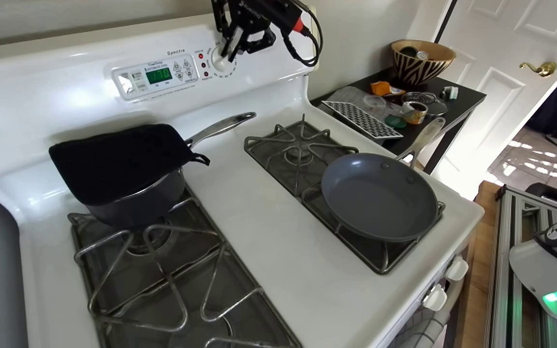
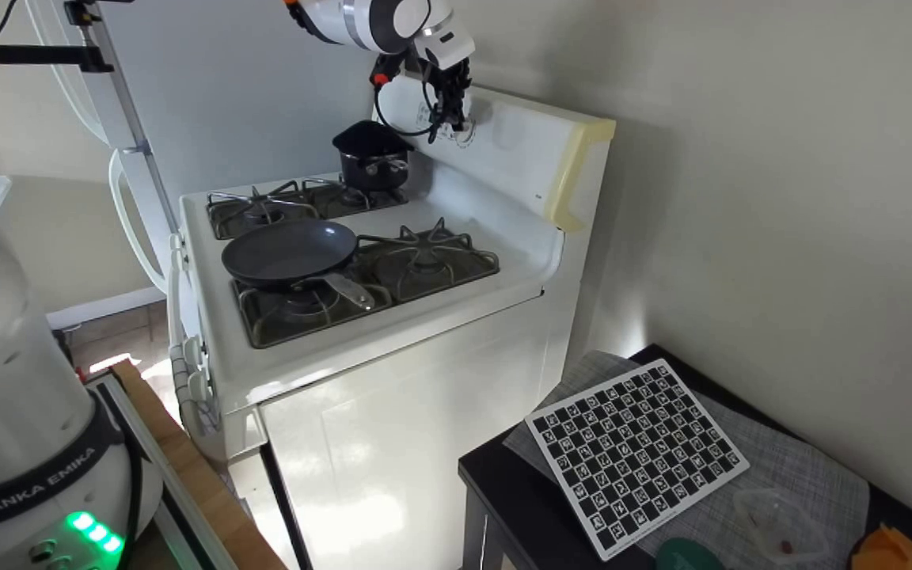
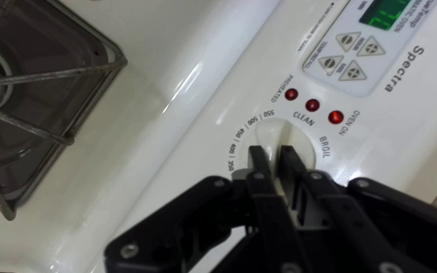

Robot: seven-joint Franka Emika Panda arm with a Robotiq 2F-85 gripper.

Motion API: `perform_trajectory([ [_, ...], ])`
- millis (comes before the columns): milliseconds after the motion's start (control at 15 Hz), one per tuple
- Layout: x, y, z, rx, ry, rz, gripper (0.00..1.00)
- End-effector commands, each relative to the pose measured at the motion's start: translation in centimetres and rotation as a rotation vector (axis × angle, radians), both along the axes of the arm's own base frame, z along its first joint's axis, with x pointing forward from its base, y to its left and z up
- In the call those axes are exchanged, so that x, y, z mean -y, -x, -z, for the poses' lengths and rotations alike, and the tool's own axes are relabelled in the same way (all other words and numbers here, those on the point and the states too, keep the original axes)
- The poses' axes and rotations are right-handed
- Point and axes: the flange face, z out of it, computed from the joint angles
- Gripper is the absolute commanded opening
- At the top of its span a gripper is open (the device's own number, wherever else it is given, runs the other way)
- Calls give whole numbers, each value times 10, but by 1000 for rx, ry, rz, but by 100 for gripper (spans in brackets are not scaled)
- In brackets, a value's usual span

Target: Turn the knob to the right

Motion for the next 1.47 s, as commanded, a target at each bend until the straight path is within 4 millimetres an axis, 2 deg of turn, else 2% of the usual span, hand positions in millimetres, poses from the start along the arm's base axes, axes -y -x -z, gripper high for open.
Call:
perform_trajectory([
  [0, 3, -14, 9, 57, -58, 60, 1],
  [67, 3, -13, 9, 56, -58, 53, 1],
  [133, 3, -14, 9, 57, -62, 51, 31],
  [267, 3, -14, 7, 68, -46, 47, 37],
  [667, -3, -13, 7, 74, -23, 23, 87],
  [800, -7, -11, 3, 69, -5, 7, 100],
  [1133, -14, -6, -8, 73, 97, -90, 100],
  [1400, -19, 2, -18, 4, 198, -226, 100],
])
